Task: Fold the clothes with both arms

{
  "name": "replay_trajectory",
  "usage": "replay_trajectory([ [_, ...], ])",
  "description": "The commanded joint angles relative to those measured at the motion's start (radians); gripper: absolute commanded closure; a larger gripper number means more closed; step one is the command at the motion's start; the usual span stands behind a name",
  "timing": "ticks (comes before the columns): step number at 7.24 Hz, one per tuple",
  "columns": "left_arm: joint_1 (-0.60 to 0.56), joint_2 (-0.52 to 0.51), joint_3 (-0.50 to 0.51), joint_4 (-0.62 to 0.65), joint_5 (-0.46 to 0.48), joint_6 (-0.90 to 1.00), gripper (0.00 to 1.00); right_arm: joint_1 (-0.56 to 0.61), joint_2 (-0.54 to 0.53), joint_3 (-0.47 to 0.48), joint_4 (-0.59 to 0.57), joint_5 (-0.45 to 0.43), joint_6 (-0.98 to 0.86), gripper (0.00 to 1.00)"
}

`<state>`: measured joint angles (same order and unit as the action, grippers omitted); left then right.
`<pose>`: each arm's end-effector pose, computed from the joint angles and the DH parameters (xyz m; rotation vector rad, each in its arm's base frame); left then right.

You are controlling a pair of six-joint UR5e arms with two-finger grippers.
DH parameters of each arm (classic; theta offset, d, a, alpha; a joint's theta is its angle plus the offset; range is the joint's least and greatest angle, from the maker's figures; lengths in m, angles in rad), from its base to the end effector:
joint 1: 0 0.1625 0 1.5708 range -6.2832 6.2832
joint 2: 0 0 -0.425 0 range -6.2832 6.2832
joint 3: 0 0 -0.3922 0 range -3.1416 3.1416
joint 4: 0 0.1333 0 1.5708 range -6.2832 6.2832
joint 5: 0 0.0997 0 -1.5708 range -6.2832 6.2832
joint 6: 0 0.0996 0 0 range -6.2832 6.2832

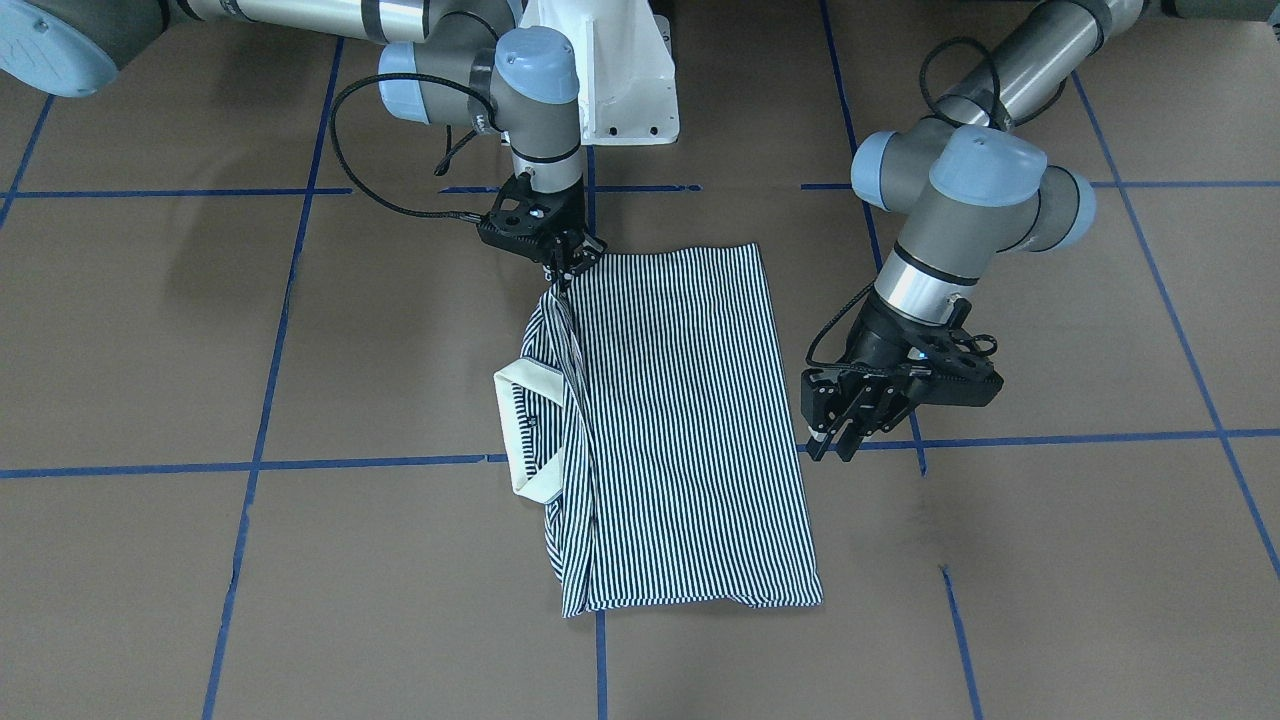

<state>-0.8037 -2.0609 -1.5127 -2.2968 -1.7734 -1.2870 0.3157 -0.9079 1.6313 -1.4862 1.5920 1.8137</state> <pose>0.3943 -0.5722 0.3211 0.4456 1.0857 -0.3420 -0.6212 -0.3409 0.2346 0.0095 -0.8179 0.5190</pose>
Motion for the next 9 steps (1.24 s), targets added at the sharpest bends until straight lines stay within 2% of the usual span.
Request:
replay_trajectory([
  [1, 0.0, 0.008, -0.003, -0.001, 0.0, 0.0, 0.57, 0.014, 0.004, 0.022, -0.005, 0.011, -0.008, 1.0],
  [2, 0.001, 0.008, -0.015, 0.0, -0.001, -0.003, 0.57, 0.02, -0.011, 0.068, -0.014, 0.017, -0.008, 1.0],
  [3, 0.009, 0.022, -0.064, 0.02, -0.001, -0.097, 0.57, 0.02, -0.035, 0.096, -0.014, 0.017, -0.008, 1.0],
  [5, 0.142, 0.181, -0.284, 0.053, 0.032, -0.283, 0.55, 0.02, -0.084, 0.16, -0.012, 0.016, -0.008, 1.0],
  [6, 0.232, 0.287, -0.379, 0.054, 0.09, -0.378, 0.51, 0.017, -0.083, 0.166, -0.012, 0.014, -0.004, 1.0],
  [7, 0.304, 0.329, -0.409, 0.054, 0.147, -0.444, 0.5, 0.017, -0.083, 0.166, -0.012, 0.016, -0.002, 1.0],
  [9, 0.444, 0.349, -0.446, 0.118, 0.173, -0.578, 0.46, 0.017, -0.083, 0.166, -0.012, 0.016, -0.002, 1.0],
])
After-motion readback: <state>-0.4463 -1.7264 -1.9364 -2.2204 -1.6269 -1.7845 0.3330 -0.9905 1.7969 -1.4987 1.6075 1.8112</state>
